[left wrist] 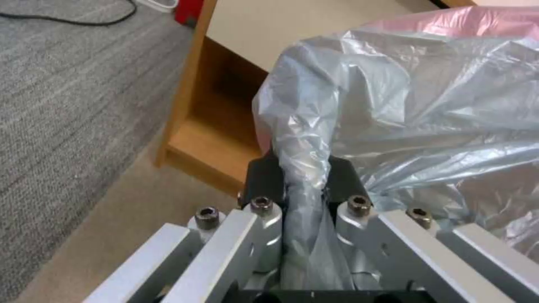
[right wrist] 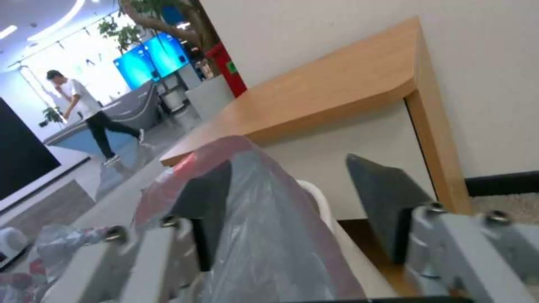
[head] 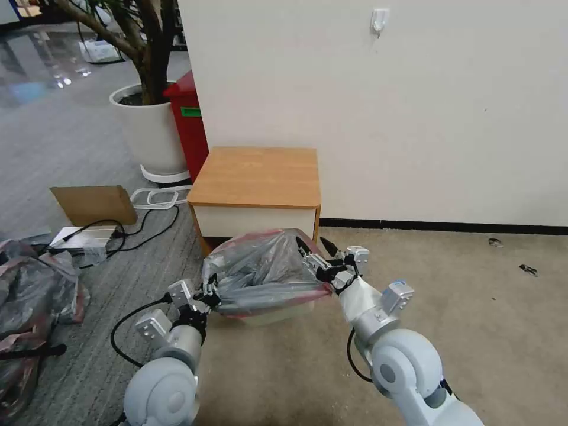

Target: Pick up the garbage bag from the table and place it over the trash can.

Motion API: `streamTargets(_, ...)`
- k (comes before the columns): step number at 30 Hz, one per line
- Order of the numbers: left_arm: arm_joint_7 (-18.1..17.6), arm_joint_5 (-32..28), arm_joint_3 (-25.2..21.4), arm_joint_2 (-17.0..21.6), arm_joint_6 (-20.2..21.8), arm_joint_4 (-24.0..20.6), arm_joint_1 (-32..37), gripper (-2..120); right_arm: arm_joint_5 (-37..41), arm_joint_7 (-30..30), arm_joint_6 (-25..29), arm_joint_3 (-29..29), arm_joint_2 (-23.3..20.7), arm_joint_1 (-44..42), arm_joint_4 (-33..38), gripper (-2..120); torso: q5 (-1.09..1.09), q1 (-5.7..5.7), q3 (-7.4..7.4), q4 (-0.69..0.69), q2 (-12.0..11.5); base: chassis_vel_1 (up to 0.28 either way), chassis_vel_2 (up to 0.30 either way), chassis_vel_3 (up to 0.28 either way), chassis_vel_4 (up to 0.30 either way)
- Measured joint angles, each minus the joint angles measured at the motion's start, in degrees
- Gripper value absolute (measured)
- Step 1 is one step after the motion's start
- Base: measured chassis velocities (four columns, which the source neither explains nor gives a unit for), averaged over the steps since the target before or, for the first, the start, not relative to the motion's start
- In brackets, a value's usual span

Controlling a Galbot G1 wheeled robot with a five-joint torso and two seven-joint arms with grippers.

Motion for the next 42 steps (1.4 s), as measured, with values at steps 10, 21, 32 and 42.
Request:
streamTargets(10,0.08,0.00,0.97,-0.21,0.04,0.63,-1.16,7,0.11,-0.14,0.26,0.01,-0.49,1.57,-1.00,14,0.00,0.00,0.00,0.00,0.00,0.000,0.000,0.000,0.000)
streamTargets(21,0.95,0.91,2.08,-0.05,0.25,0.90,-1.14,7,0.76,-0.14,0.45,0.15,-1.44,3.06,-1.52,0,0.00,0.00,0.00,-0.01,0.00,0.000,0.000,0.000,0.000)
streamTargets(32,5.83,3.88,1.49,0.67,0.55,0.61,0.23,7,10.86,10.68,-9.08,1.65,-5.86,7.54,-0.14,0,0.02,0.00,0.00,-0.01,0.00,0.000,0.000,0.000,0.000)
streamTargets(42,10.06,-1.55,-0.58,0.60,0.67,0.63,-0.57,7,22.55,17.89,-16.32,4.99,-9.82,7.52,1.47,0,0.01,0.00,0.00,0.00,0.00,0.000,0.000,0.000,0.000)
